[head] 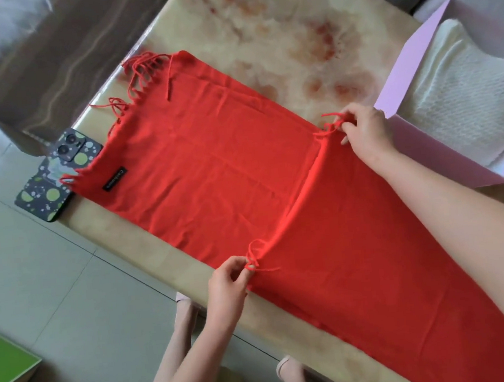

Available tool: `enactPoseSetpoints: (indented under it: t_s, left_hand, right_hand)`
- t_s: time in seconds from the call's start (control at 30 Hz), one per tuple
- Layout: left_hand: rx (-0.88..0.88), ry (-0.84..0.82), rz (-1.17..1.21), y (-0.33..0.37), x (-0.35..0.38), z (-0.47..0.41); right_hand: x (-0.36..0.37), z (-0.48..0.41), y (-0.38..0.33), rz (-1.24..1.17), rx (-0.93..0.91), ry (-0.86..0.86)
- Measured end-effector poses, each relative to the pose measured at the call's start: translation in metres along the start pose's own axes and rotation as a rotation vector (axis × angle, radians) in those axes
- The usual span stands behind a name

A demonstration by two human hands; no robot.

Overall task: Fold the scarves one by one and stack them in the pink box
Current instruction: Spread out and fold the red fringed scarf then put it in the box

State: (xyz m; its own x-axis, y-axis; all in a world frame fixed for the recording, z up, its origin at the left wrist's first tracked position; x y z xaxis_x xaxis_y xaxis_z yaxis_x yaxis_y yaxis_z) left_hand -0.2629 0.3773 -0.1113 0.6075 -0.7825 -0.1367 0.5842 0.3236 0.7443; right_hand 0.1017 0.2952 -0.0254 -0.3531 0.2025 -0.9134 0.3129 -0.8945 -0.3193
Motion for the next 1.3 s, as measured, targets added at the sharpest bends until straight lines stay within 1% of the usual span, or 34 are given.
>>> enactPoseSetpoints:
  t_s: [0.07, 0.17, 0.33, 0.47, 0.57, 0.67, 0.73, 0.9, 0.93, 1.0, 1.1, 1.17, 1.3]
  left_hand:
    - [0.013, 0.030, 0.030, 0.009, -0.023, -0.009]
    - [0.035, 0.073, 0.052, 0.023, -0.059, -0.026]
    - [0.061, 0.223, 0.074, 0.040, -0.132, -0.059]
    - [0.104, 0.304, 0.098, 0.062, -0.176, -0.080]
    - [0.136, 0.358, 0.108, 0.075, -0.206, -0.092]
    - [0.137, 0.406, 0.109, 0.078, -0.232, -0.103]
    - [0.134, 0.424, 0.092, 0.079, -0.244, -0.108]
    - [0.109, 0.446, 0.008, 0.076, -0.257, -0.118]
    - [0.105, 0.459, -0.014, 0.076, -0.258, -0.120]
    - [0.102, 0.493, -0.025, 0.077, -0.263, -0.122]
    - [0.123, 0.546, -0.033, 0.085, -0.273, -0.121]
    - [0.133, 0.543, -0.033, 0.088, -0.275, -0.124]
    - [0.081, 0.490, 0.010, 0.077, -0.269, -0.131]
  right_hand:
    - [0.004, -0.009, -0.024, -0.008, -0.014, 0.004]
    - [0.009, -0.024, -0.065, 0.046, -0.062, 0.038]
    - [0.022, -0.056, -0.133, 0.027, -0.120, 0.072]
    - [0.026, -0.074, -0.196, 0.076, -0.243, 0.156]
    - [0.038, -0.089, -0.228, -0.026, -0.266, 0.134]
    - [0.056, -0.105, -0.251, -0.218, -0.258, 0.048]
    - [0.069, -0.115, -0.267, -0.247, -0.273, -0.005]
    - [0.113, -0.132, -0.283, -0.063, -0.279, -0.155]
    - [0.119, -0.133, -0.284, -0.038, -0.279, -0.162]
    - [0.121, -0.134, -0.286, -0.031, -0.272, -0.121]
    - [0.112, -0.139, -0.294, -0.098, -0.266, -0.066]
    - [0.113, -0.144, -0.300, -0.103, -0.268, -0.087]
    - [0.136, -0.144, -0.298, 0.042, -0.257, -0.190]
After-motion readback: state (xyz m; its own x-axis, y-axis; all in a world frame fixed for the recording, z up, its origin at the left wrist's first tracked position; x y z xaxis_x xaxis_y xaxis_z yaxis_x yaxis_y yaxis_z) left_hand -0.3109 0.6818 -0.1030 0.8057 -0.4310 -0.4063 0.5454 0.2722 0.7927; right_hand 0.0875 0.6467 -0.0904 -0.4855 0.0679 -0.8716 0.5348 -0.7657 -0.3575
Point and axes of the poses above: each hand's wrist, its own z-axis away from the middle knuckle, its own x-axis out of the palm, y = z × x, the point moved 10 cm from there along -z, towards the middle knuckle, and after that the axes turned 8 degrees about z, right-handed, at the moved point
